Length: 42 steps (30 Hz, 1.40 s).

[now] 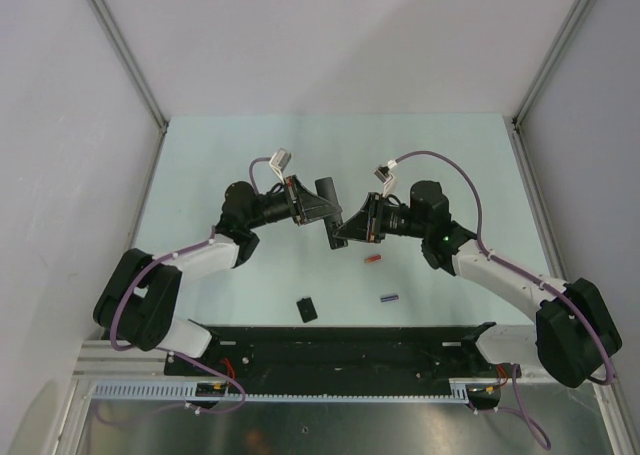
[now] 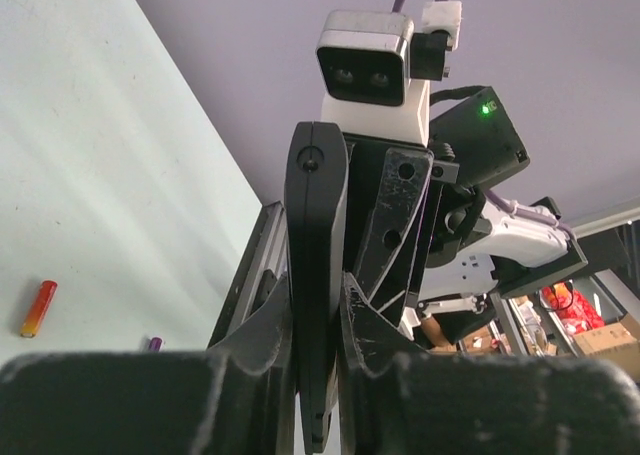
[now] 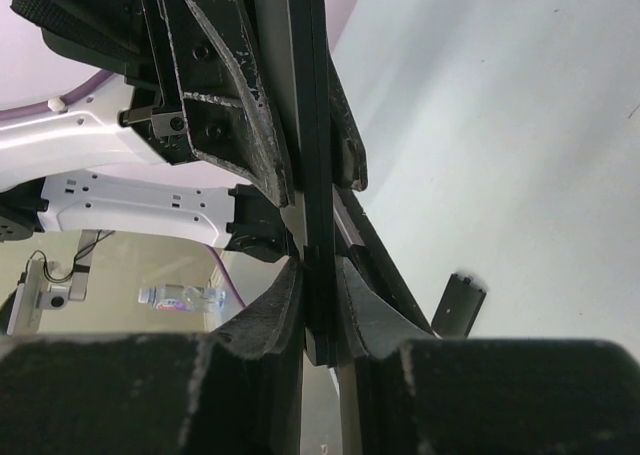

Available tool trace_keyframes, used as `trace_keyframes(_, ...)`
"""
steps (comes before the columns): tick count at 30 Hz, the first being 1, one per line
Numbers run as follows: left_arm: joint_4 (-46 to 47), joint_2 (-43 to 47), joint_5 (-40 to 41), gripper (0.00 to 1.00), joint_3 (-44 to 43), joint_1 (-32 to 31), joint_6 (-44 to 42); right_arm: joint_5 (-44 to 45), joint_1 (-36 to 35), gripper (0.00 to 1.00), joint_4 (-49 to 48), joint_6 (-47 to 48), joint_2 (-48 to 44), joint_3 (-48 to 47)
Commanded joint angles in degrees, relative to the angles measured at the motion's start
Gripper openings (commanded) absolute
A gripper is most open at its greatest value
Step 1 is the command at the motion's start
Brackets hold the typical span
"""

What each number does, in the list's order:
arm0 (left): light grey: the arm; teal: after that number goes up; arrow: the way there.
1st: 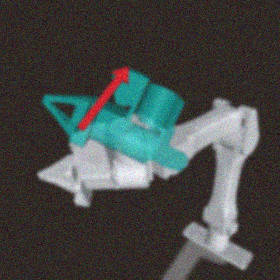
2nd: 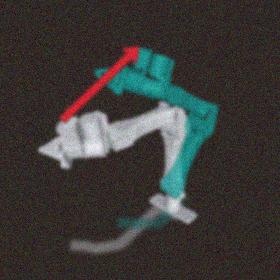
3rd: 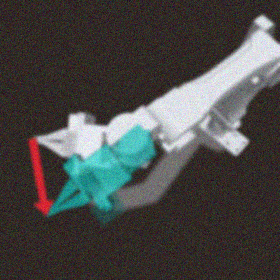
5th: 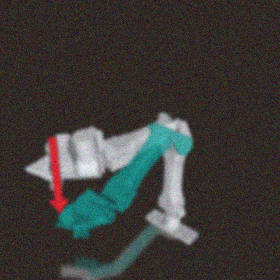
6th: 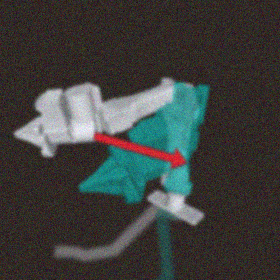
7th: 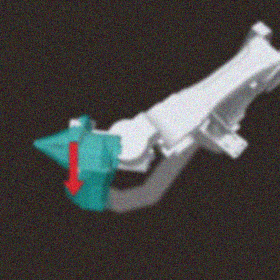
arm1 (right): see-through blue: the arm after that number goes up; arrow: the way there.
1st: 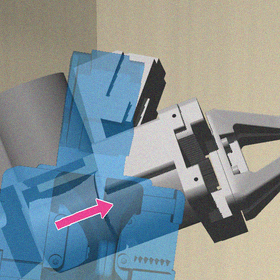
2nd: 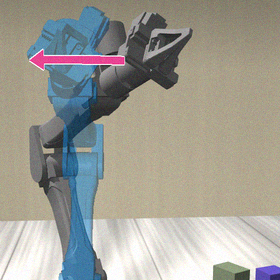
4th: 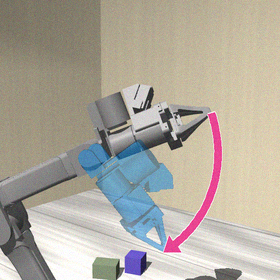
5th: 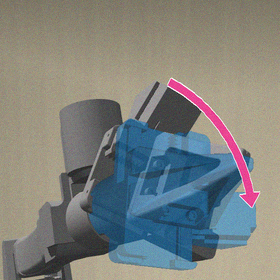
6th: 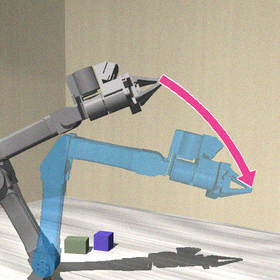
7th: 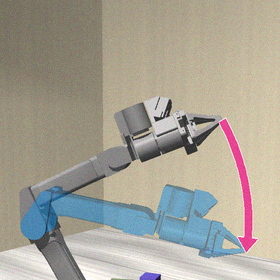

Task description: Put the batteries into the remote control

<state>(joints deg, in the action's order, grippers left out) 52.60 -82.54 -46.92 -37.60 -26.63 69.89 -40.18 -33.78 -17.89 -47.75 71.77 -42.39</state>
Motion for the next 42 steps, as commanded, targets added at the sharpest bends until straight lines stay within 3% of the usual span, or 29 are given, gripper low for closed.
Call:
trace_keyframes(1, 2.42, 0.8, -0.11, 0.0, 0.16, -0.17, -1.42, -0.33, 0.64, 0.21, -0.04, 0.11, -1.02, -0.67)
trace_keyframes(4, 2.42, 0.37, 0.86, 0.0, 0.25, -0.09, -0.72, -0.43, 1.52, 0.54, 2.84, 1.07, -1.8, -0.76)
trace_keyframes(6, 2.42, 0.01, 1.39, 0.0, 0.69, 0.18, -0.45, 0.72, 2.4, 0.61, 6.09, 3.17, -3.38, -0.94)
trace_keyframes(8, 2.51, 0.01, 1.91, 0.0, 1.39, 0.44, -0.1, 3.0, 3.19, 0.7, 13.99, 8.42, -5.93, -3.38)
trace_keyframes(10, 2.42, 0.01, 2.53, 0.0, 1.92, 0.7, 0.07, 7.37, 3.46, 0.73, 23.89, 12.74, -7.6, -5.5)
trace_keyframes(12, 2.42, 0.19, 2.71, 0.0, 2.53, 1.14, 0.25, 11.16, 3.89, 0.73, 29.29, 17.85, -9.89, -8.31)
trace_keyframes(16, 2.42, 2.55, 2.36, 0.0, 3.85, 1.85, 0.51, 29.75, 4.16, 0.69, 42.11, 23.48, -10.95, -10.6)
trace_keyframes(22, 1.63, 8.0, 3.06, 0.0, 8.24, 2.9, 0.25, 43.51, 1.35, 0.61, 46.98, 24.81, -4.19, -9.82)
trace_keyframes(32, -1.97, 16.35, 6.75, 0.0, 17.38, 3.17, 0.51, 47.13, -4.1, 0.58, 40.48, 24.54, 7.85, -9.2)
trace_keyframes(40, -9.0, 22.95, 7.54, 0.0, 17.74, 4.13, -2.74, 48.09, -6.65, 0.57, 38.1, 28.4, 13.57, -10.25)
trace_keyframes(42, -10.06, 23.13, 7.28, 0.0, 17.65, 4.13, -3.35, 50.36, -8.05, 0.61, 37.93, 30.16, 14.8, -10.78)
